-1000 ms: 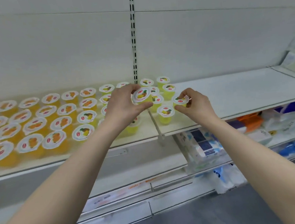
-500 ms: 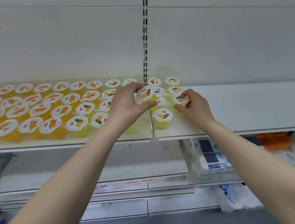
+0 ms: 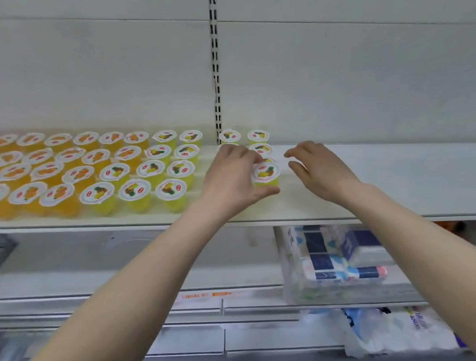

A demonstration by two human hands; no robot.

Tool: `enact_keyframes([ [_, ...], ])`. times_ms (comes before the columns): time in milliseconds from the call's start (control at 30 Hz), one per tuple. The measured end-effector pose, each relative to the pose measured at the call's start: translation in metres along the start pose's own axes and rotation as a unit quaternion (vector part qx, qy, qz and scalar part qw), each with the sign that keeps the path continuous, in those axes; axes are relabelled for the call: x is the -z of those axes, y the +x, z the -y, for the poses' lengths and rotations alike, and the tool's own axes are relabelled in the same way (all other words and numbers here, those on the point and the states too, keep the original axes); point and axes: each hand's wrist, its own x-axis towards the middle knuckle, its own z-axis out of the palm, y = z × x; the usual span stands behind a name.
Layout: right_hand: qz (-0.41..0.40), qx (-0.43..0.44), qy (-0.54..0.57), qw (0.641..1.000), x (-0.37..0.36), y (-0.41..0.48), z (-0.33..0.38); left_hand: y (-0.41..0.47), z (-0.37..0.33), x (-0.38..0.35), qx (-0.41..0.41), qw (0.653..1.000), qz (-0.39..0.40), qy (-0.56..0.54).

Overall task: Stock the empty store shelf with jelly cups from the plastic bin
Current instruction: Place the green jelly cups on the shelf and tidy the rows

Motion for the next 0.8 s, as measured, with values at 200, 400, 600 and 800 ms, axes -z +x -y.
enact_keyframes([
  [200, 0.008, 0.011, -0.045, 0.999, 0.0, -0.007, -0.009, -0.006, -0.005, -0.032, 0.01, 0.996, 0.017, 0.088],
  [400, 0.005, 0.015, -0.04, 0.999, 0.001, -0.007, -0.009, -0.004, -0.009, -0.033, 0.012, 0.991, 0.018, 0.133],
  [600, -0.009, 0.043, -0.043, 0.998, 0.013, 0.001, -0.002, -0.012, -0.009, -0.019, 0.004, 0.993, 0.009, 0.116],
  [800, -0.032, 0.114, -0.039, 0.992, 0.023, 0.014, 0.025, -0.031, 0.015, 0.025, 0.03, 0.99, -0.05, 0.125],
])
